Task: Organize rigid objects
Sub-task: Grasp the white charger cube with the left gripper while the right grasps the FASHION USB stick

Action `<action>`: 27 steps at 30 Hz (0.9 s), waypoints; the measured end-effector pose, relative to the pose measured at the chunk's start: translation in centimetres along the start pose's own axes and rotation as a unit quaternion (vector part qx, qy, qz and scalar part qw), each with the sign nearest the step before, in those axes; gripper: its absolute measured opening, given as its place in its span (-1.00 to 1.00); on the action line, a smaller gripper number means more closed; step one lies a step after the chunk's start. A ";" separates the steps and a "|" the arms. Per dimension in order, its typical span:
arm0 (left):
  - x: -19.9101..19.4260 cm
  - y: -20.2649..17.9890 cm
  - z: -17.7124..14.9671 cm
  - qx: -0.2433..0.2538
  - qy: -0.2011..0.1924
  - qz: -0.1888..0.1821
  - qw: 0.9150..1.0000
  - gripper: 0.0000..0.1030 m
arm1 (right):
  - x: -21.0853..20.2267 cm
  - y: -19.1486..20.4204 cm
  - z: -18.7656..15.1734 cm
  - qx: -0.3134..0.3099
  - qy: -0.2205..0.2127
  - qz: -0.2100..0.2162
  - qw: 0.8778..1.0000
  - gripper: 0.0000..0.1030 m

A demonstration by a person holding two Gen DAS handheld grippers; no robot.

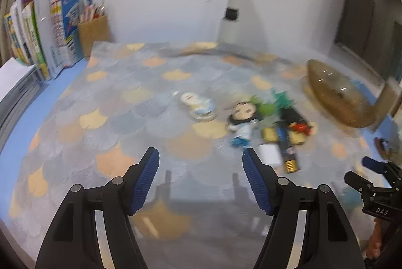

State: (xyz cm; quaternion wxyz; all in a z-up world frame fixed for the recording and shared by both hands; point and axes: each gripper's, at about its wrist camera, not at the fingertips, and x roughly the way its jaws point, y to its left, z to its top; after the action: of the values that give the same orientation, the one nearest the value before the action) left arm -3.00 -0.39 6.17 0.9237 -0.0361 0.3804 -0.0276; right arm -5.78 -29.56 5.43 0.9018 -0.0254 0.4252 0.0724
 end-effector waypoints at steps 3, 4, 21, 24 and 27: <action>1.0 0.4 -0.7 -0.005 0.008 0.001 1.000 0.30 | 1.1 0.7 -0.4 -0.019 0.016 -0.044 0.999 0.57; 1.2 0.5 -0.9 -0.007 0.011 -0.004 1.000 0.30 | 1.2 0.9 -0.5 -0.021 0.017 -0.045 0.999 0.57; 3.2 1.5 -2.0 -0.045 0.058 -0.052 0.996 0.34 | 3.0 0.2 -1.3 -0.001 0.065 -0.022 0.998 1.00; 3.2 1.2 -2.0 -0.036 0.060 -0.049 0.996 0.40 | 3.2 0.1 -1.2 0.004 0.068 -0.016 0.998 1.00; 3.3 1.1 -1.9 -0.029 0.063 -0.052 0.996 0.48 | 3.3 0.0 -1.3 0.006 0.068 -0.013 0.998 1.00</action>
State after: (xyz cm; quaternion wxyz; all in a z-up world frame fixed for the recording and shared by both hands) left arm -2.00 0.31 2.42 0.8940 -0.0802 0.4357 -0.0666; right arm -4.69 -29.37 2.06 0.8716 -0.0305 0.4860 0.0563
